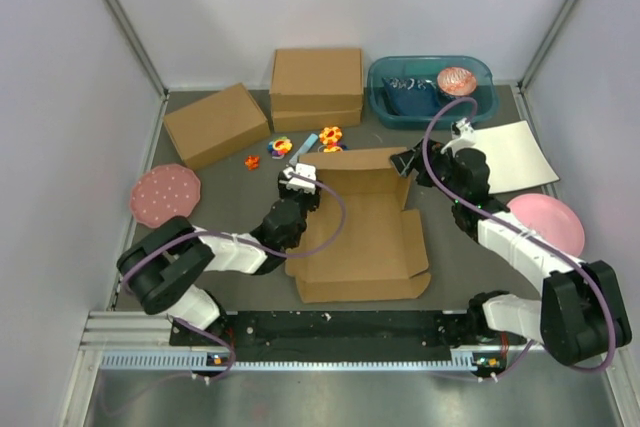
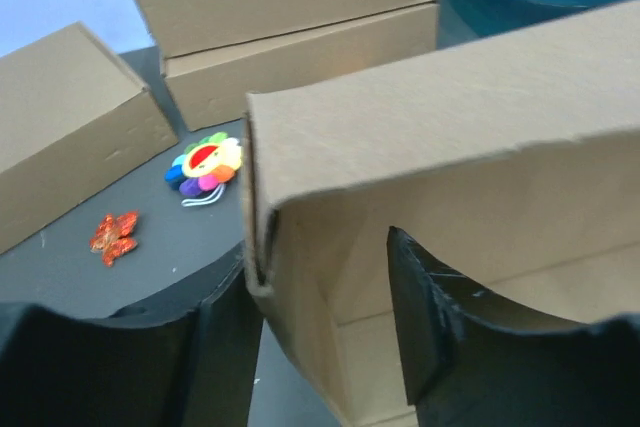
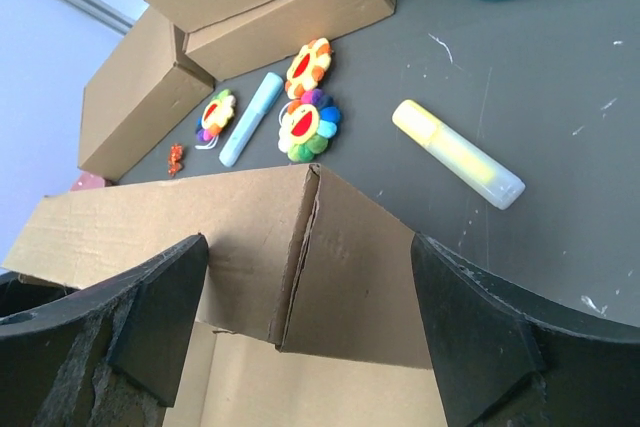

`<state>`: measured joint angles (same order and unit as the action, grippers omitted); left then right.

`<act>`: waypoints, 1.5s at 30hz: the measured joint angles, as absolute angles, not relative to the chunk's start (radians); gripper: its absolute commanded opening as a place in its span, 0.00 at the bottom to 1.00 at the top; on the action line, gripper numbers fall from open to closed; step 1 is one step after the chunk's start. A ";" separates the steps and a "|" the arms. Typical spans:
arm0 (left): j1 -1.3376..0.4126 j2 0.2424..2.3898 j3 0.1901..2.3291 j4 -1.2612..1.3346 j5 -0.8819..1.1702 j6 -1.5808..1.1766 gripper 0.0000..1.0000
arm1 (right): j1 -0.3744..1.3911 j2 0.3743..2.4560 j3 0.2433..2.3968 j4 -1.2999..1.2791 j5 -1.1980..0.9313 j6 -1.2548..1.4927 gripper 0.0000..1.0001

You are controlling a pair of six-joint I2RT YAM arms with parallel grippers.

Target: Fold the paper box

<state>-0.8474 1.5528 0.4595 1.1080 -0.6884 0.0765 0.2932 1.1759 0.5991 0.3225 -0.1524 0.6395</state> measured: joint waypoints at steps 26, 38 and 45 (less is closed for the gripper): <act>-0.654 0.809 0.602 0.316 -0.102 -0.221 0.90 | 0.291 1.208 0.596 0.369 -0.134 0.624 0.80; -0.297 1.302 0.673 0.519 0.475 -0.746 0.86 | 0.291 1.208 0.597 0.361 -0.148 0.619 0.79; -0.254 1.407 0.613 0.649 0.577 -0.889 0.85 | 0.287 1.205 0.597 0.352 -0.151 0.612 0.79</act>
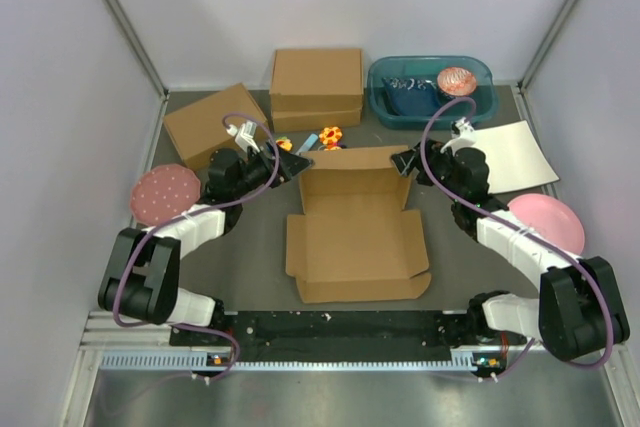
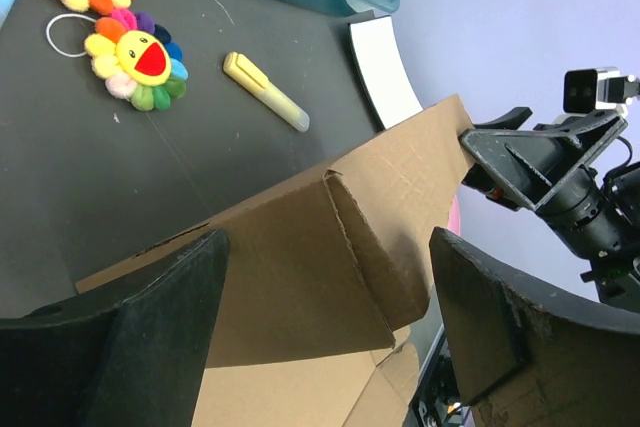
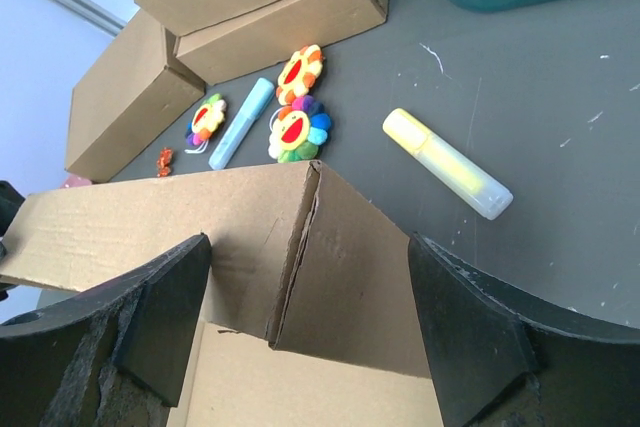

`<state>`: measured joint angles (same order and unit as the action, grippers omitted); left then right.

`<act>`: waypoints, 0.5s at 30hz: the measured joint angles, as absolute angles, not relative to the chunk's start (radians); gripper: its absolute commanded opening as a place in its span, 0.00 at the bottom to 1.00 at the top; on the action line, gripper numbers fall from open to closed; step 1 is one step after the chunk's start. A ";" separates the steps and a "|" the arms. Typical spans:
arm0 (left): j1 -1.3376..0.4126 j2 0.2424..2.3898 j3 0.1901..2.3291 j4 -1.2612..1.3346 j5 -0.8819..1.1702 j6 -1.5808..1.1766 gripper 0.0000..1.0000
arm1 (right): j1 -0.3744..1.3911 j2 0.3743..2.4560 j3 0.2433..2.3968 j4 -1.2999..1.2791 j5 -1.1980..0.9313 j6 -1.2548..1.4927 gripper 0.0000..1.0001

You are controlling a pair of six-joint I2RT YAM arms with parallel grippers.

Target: Fold the paper box

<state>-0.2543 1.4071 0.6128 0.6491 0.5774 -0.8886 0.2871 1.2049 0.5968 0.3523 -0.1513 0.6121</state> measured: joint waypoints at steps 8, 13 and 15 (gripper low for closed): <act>-0.254 1.396 0.613 0.625 0.587 -0.853 0.67 | 0.286 1.204 0.597 0.352 -0.154 0.610 0.69; -0.254 1.398 0.613 0.621 0.578 -0.833 0.43 | 0.293 1.199 0.596 0.351 -0.157 0.605 0.62; -0.254 1.399 0.613 0.638 0.570 -0.836 0.39 | 0.295 1.189 0.592 0.344 -0.159 0.602 0.63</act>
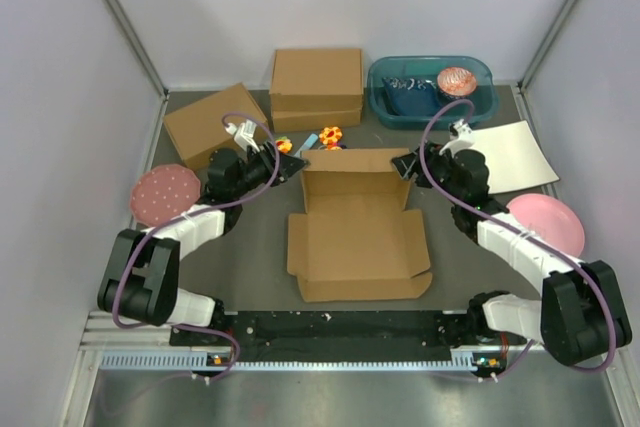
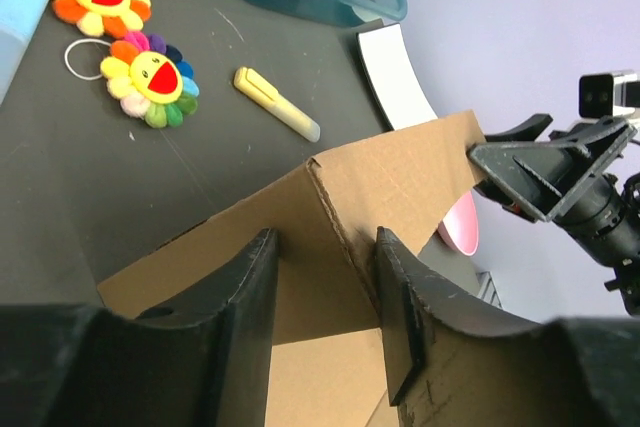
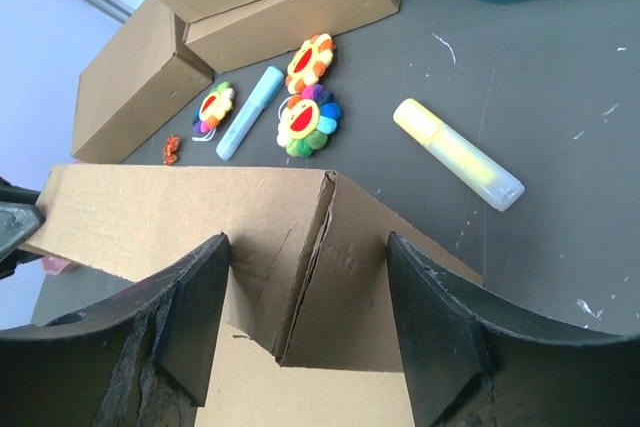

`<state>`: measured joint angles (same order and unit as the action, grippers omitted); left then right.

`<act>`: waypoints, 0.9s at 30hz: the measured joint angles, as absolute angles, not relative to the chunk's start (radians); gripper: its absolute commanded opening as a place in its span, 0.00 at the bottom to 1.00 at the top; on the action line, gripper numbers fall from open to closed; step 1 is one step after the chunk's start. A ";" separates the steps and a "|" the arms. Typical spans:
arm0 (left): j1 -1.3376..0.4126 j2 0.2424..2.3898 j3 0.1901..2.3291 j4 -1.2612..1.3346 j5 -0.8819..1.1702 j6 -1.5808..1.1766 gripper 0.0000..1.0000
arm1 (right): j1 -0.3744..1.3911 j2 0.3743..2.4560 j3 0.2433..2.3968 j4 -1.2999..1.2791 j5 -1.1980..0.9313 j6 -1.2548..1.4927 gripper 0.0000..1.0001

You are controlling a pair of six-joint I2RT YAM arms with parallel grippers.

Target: Fold the paper box

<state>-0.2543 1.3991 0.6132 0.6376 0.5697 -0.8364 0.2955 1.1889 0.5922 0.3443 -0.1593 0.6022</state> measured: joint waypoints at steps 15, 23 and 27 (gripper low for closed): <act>-0.252 1.468 0.627 0.742 0.584 -0.858 0.43 | 0.293 1.133 0.598 0.249 -0.144 0.597 0.62; -0.253 1.469 0.645 0.707 0.588 -0.830 0.46 | 0.282 1.146 0.568 0.314 -0.147 0.612 0.43; -0.256 1.469 0.661 0.673 0.587 -0.806 0.46 | 0.279 1.148 0.529 0.385 -0.134 0.627 0.39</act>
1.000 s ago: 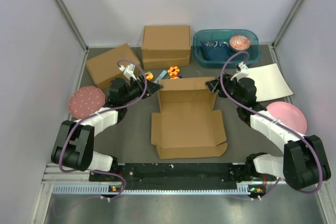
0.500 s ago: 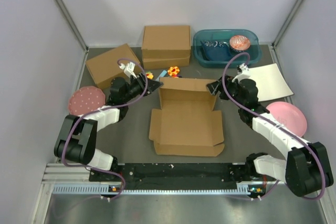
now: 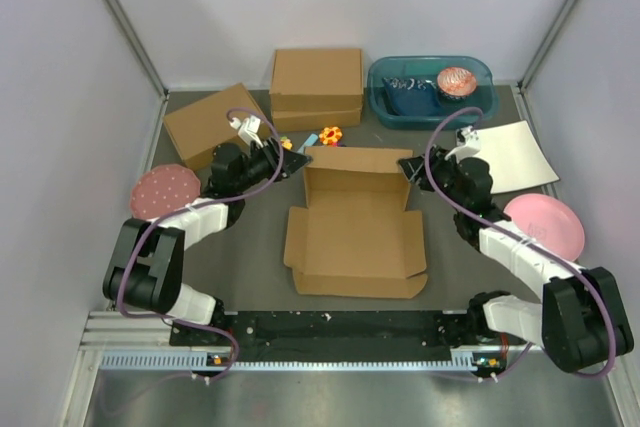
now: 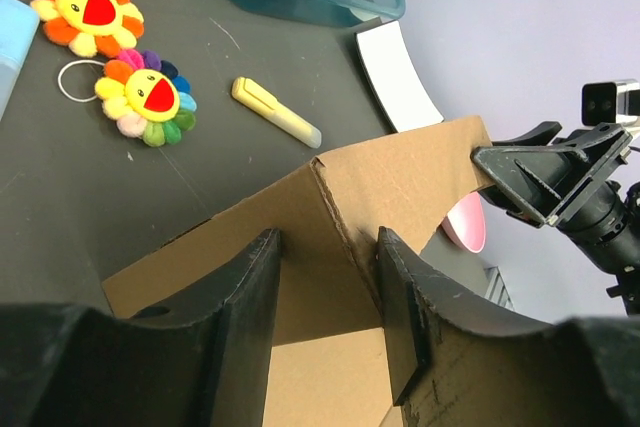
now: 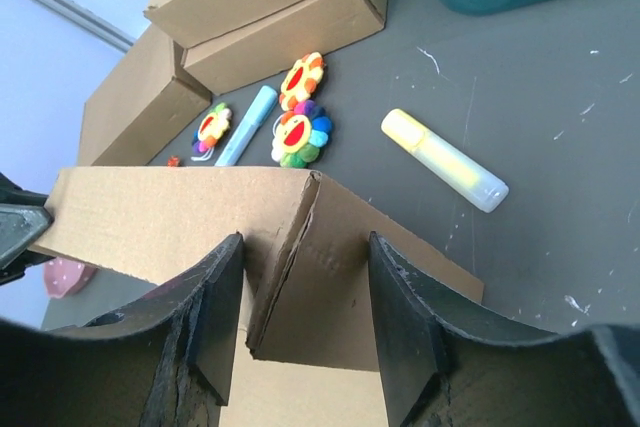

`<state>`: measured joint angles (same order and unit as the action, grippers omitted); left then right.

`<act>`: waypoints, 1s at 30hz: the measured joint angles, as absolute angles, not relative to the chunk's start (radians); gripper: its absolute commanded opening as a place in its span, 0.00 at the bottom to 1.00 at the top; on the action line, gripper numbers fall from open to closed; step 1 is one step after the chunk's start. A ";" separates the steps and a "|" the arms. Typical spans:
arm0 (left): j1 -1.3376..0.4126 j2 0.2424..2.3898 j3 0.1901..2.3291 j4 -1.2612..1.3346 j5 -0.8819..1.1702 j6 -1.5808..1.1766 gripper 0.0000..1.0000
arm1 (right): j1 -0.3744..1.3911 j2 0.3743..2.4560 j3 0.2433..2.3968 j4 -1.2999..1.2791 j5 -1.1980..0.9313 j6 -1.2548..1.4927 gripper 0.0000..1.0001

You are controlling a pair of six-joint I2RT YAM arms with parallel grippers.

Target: Fold the paper box

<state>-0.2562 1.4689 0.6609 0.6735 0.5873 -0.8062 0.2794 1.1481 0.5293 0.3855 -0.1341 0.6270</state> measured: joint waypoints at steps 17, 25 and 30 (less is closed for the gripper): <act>-0.296 1.462 0.532 0.886 0.530 -0.818 0.45 | 0.279 1.067 0.320 0.602 -0.080 0.818 0.46; -0.302 1.471 0.497 0.957 0.519 -0.825 0.40 | 0.279 1.056 0.295 0.620 -0.072 0.857 0.45; -0.305 1.463 0.488 0.968 0.515 -0.825 0.42 | 0.279 1.032 0.298 0.589 -0.074 0.862 0.48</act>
<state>-0.3050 1.4628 0.4881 0.9680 0.5148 -0.8249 0.2790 1.0321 0.2977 0.5888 -0.0738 0.8616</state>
